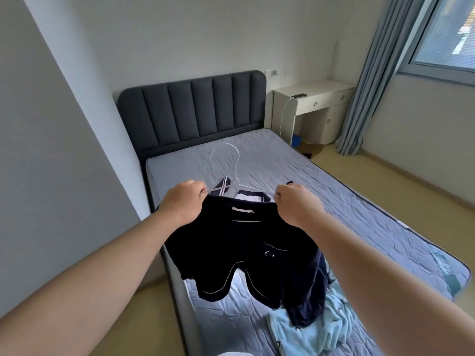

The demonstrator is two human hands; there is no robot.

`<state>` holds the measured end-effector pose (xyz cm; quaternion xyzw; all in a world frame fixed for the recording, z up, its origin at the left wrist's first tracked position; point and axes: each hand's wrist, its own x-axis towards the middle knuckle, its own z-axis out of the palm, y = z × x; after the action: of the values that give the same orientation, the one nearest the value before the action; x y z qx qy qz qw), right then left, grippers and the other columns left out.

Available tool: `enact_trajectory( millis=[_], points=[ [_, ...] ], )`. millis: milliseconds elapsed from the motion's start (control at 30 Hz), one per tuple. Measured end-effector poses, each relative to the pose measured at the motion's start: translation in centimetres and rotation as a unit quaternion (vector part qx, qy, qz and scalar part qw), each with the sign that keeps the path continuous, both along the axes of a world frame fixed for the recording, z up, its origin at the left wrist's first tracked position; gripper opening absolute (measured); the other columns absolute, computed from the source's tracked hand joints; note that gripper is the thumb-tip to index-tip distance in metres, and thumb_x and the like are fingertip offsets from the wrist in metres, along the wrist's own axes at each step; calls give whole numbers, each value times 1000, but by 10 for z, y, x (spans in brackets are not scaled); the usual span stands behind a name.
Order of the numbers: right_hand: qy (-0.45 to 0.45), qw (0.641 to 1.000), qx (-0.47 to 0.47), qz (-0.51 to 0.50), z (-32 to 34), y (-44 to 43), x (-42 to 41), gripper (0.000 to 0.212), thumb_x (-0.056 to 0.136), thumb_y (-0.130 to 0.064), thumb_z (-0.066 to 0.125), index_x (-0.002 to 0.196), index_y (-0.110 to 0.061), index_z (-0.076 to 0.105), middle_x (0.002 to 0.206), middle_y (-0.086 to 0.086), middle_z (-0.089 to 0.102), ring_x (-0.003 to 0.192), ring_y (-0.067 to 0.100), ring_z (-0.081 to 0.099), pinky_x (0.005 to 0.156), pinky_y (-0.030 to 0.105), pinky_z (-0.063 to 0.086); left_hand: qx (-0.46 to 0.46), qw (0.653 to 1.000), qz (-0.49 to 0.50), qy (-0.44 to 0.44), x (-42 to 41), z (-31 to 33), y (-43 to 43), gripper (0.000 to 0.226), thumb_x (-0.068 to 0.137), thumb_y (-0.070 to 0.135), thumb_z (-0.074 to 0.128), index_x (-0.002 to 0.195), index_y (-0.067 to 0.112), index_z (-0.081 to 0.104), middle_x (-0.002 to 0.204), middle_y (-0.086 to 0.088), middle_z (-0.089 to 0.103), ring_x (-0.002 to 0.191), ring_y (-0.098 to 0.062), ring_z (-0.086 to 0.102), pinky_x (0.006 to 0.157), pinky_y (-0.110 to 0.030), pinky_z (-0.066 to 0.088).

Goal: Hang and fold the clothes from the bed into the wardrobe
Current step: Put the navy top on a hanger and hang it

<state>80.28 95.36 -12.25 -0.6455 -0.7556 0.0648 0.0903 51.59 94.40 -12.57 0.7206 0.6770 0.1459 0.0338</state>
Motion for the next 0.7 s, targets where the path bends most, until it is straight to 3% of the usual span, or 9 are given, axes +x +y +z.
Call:
enact_trajectory(
  millis=[100,167,233,267,367,500,700],
  points=[
    [34,998,44,39,8,-4,-6,17,100,-15,48,112,-23,58,103,0,61,80,22,58,70,40,55,38,999,23,-8,-5,11,-21,21,105,26,44,107,21,65,106,0,68,98,-29,60,84,-45,52],
    [84,985,132,68,14,-9,-16,32,95,-6,49,120,-25,56,106,-2,61,78,22,58,70,37,49,148,987,48,-24,-6,24,-37,19,101,17,50,109,20,67,106,0,71,98,-29,62,83,-44,52],
    [106,973,181,100,21,-16,-32,39,90,-3,50,119,-26,60,107,-3,64,80,25,61,72,36,44,212,973,85,13,-12,36,-59,22,98,11,52,109,20,69,103,0,72,93,-29,63,78,-41,51],
    [92,976,152,126,25,-21,-44,38,88,-3,49,114,-27,62,107,-2,65,83,28,63,71,36,44,188,976,99,43,-16,39,-72,25,97,9,50,109,22,68,101,0,72,90,-29,62,75,-39,49],
    [17,978,22,207,26,-42,-81,31,85,-1,47,99,-24,63,103,3,64,85,31,61,67,34,45,-7,987,143,78,-34,34,-120,32,99,9,40,107,27,65,101,-1,68,86,-28,59,68,-37,47],
    [55,962,34,263,25,-77,-123,37,84,4,46,98,-24,65,100,0,62,80,27,62,62,32,46,79,972,216,39,-68,24,-192,31,103,13,43,110,25,70,99,-2,72,87,-29,62,71,-41,54],
    [9,940,3,341,27,-138,-190,43,83,5,43,106,-25,64,100,-6,57,75,23,59,51,27,35,54,961,270,33,-125,16,-271,27,103,15,46,108,23,71,96,0,70,85,-26,61,67,-35,49]
  ],
)
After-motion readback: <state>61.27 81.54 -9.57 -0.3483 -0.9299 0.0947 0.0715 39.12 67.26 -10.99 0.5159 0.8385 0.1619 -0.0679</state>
